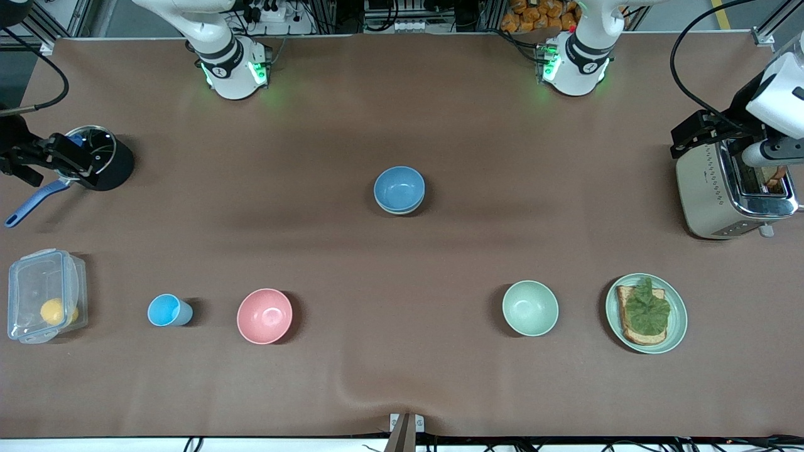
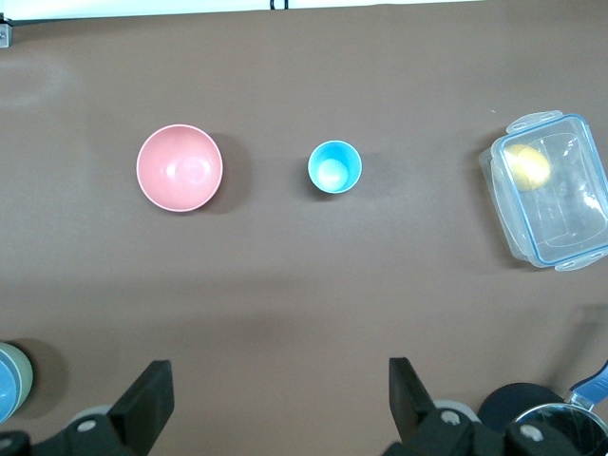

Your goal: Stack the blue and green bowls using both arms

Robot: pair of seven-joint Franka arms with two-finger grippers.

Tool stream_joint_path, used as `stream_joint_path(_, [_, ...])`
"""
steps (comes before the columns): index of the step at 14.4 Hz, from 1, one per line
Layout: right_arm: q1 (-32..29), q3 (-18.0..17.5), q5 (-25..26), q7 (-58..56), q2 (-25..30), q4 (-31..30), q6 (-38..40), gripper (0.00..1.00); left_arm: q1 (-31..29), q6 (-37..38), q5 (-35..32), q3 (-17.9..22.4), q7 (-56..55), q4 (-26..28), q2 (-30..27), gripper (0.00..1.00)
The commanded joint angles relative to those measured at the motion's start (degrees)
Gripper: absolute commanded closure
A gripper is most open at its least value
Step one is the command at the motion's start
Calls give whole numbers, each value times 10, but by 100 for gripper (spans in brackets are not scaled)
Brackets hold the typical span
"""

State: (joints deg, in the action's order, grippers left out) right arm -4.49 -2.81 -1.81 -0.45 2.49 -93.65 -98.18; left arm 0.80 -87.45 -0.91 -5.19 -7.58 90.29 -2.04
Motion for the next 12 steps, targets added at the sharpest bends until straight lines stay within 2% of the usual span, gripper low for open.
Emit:
stream_joint_path(1, [-10, -5, -11, -10, 6, 2, 11, 0, 7, -6, 11, 9, 19, 13, -13, 0])
stream_joint_path(12, [-12, -6, -8, -14, -2, 4, 15, 0, 13, -10, 9, 9, 18, 9, -9, 0])
